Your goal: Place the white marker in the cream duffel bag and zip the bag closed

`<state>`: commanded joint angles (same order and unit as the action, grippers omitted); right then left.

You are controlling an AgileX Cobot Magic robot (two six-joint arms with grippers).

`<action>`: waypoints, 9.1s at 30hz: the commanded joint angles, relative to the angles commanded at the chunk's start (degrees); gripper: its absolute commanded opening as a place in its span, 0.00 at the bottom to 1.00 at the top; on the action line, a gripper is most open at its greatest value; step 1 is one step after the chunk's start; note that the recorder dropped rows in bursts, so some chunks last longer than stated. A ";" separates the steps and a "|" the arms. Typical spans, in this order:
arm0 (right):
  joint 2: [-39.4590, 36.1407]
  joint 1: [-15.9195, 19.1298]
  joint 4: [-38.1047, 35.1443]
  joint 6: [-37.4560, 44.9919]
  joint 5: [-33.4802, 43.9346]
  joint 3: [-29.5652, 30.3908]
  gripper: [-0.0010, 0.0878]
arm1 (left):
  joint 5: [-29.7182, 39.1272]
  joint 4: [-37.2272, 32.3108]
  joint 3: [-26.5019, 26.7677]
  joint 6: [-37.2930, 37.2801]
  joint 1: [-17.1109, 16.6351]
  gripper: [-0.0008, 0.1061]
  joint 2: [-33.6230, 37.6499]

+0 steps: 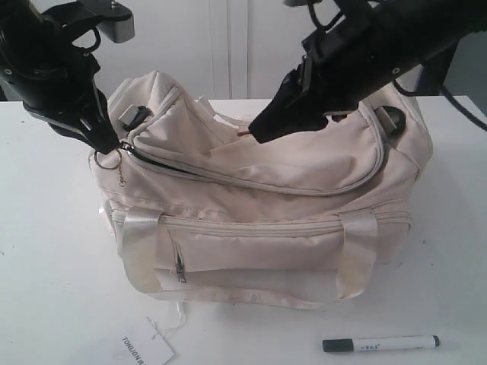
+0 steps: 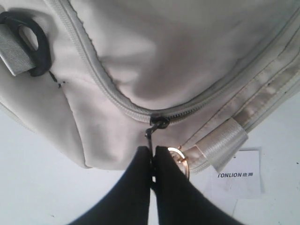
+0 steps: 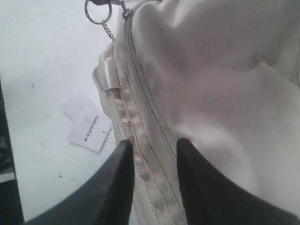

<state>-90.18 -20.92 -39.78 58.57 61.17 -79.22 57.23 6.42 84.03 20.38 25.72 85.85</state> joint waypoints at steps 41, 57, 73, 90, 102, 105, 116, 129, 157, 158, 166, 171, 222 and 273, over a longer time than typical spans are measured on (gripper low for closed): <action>-4.49 -16.22 3.94 10.18 -31.08 10.74 0.55 | -0.67 2.54 0.00 0.00 0.00 0.01 -1.24; -6.67 -16.22 2.99 5.54 -31.66 10.74 0.28 | -0.67 3.40 0.00 0.00 0.00 0.01 -1.24; -5.37 -16.22 2.99 5.54 -31.76 10.74 0.01 | -0.89 -2.81 -0.33 0.85 0.00 0.01 -1.24; -3.39 -16.22 3.39 5.64 -31.51 10.74 0.01 | -11.78 -9.55 -2.93 0.85 0.00 0.01 -0.54; -3.39 -16.22 3.39 5.64 -31.51 10.74 0.01 | -12.43 -9.43 -2.93 0.38 0.00 0.01 1.59; -3.39 -16.22 3.39 5.64 -31.51 10.74 0.01 | -11.60 -9.22 -2.93 0.22 0.00 0.01 1.59; -4.63 -16.22 3.39 5.31 -31.46 10.74 0.01 | -9.85 -8.38 -3.23 -0.01 0.00 0.01 1.59; -4.77 -16.22 3.39 5.31 -31.57 10.74 0.01 | -11.39 -8.38 -8.19 -0.01 0.00 0.01 1.59; 3.19 -16.22 6.15 -4.30 -28.69 10.74 0.56 | -11.92 -7.94 -6.23 0.12 0.00 0.02 0.25; 3.19 -16.22 6.25 -4.91 -27.67 10.74 0.56 | -11.92 -7.94 -6.23 0.12 0.00 0.09 0.25; 4.45 -16.11 12.62 -14.74 -25.77 10.74 0.56 | -12.16 -8.46 -6.08 1.31 0.00 0.57 0.03; 7.07 -16.01 20.70 -21.12 -20.58 10.74 0.56 | -12.40 -7.72 -6.05 10.49 0.00 0.57 -3.20; 7.42 -16.01 36.78 -41.02 -9.92 10.74 0.56 | -43.58 22.22 -16.63 64.89 8.27 0.35 0.79; 7.42 -16.01 36.60 -40.66 -11.71 10.74 0.56 | -32.81 22.22 -10.23 38.17 6.06 0.01 0.38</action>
<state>-82.75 -36.93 -3.19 17.90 49.45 -68.48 24.42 28.63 73.80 58.55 31.78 86.23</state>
